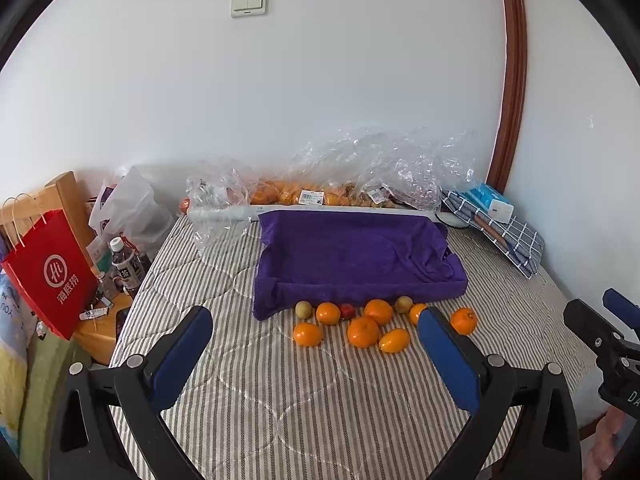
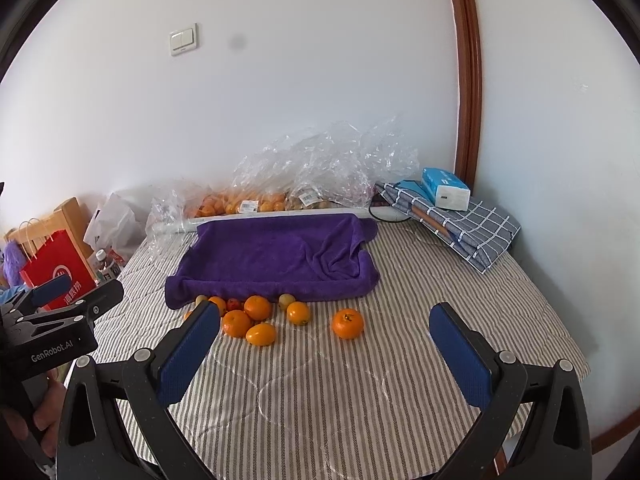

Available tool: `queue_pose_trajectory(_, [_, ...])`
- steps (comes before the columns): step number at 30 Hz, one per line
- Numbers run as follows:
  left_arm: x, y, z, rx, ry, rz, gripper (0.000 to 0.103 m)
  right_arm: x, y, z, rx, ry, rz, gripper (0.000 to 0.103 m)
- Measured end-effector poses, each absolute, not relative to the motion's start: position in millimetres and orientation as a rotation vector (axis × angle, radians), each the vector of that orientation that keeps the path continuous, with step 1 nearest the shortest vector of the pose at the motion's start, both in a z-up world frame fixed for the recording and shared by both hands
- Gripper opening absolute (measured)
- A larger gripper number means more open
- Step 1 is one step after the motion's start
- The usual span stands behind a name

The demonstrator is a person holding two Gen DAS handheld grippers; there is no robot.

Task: Organize fruits
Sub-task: 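Close the right tool on the stemmed tangerine while the left tool grasps an orange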

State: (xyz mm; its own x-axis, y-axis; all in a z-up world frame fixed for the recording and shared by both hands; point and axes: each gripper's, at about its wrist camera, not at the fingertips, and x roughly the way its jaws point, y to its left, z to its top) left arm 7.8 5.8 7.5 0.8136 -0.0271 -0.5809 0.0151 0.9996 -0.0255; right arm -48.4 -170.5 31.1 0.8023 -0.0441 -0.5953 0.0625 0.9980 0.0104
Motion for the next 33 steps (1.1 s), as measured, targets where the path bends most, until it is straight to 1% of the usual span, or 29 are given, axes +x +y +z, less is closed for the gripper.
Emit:
queue_pose_trajectory(8, [30.2,12.4,-11.8,-0.031,0.644,0.009,0.103,-22.1,-178.5,10.8,0.035,0.669,-0.070,0.103])
queue_pose_trajectory(19, [69.4,36.6,-65.6,-0.040,0.745,0.072,0.103,20.6,-198.6,-50.1,0.083,0.794,-0.071,0.101])
queue_pose_trajectory(23, [78.4,46.8,-84.6,-0.030,0.782,0.065,0.103,35.6,-203.1,-82.3,0.092,0.865,-0.066,0.095])
queue_pose_trajectory(31, [98.7,59.0,-123.7,-0.032,0.892,0.023,0.101,62.0,-208.7,-140.5,0.102,0.952,-0.090,0.070])
queue_pose_trajectory(33, [103.3,59.4,-131.5,-0.029,0.912,0.014,0.097,67.7,-208.9,-146.2,0.103,0.946,-0.094,0.070])
